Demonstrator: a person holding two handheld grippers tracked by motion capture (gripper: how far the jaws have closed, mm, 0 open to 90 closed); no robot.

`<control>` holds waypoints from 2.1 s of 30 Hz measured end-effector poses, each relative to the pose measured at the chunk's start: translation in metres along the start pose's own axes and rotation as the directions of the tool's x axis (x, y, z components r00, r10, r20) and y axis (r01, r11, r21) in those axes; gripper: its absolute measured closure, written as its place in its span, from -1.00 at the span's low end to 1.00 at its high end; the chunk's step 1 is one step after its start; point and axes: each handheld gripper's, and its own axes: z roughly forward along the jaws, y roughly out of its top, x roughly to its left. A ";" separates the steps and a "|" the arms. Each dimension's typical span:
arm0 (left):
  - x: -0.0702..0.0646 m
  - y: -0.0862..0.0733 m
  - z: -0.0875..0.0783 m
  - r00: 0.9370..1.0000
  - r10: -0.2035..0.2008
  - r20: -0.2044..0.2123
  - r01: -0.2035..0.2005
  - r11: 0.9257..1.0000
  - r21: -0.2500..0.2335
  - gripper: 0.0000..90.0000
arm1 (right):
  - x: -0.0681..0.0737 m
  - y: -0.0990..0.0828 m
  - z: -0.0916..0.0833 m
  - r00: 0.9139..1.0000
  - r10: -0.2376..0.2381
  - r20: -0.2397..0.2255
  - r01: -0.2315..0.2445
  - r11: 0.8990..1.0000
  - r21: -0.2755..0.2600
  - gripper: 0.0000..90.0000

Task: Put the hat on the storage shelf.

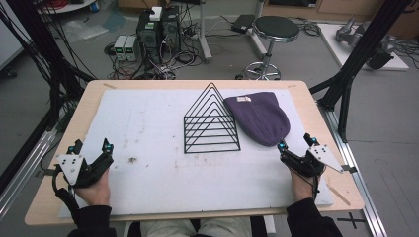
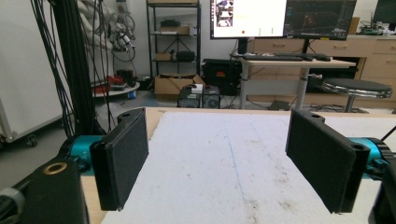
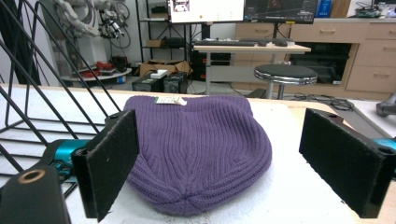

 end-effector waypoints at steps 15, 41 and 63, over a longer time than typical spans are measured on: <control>-0.004 0.000 0.004 1.000 0.001 0.018 -0.002 1.000 0.003 -0.52 | -0.002 -0.001 -0.004 1.000 0.004 -0.003 -0.003 1.000 0.013 -0.75; -0.009 -0.001 0.005 1.000 0.000 0.031 0.000 1.000 0.010 -0.52 | -0.005 0.044 0.014 0.995 -0.081 -0.063 0.081 0.997 -0.001 -0.75; -0.010 -0.001 0.006 1.000 -0.001 0.028 0.000 1.000 0.014 -0.52 | -0.012 0.084 0.044 0.981 -0.130 -0.143 0.138 0.989 0.046 -0.75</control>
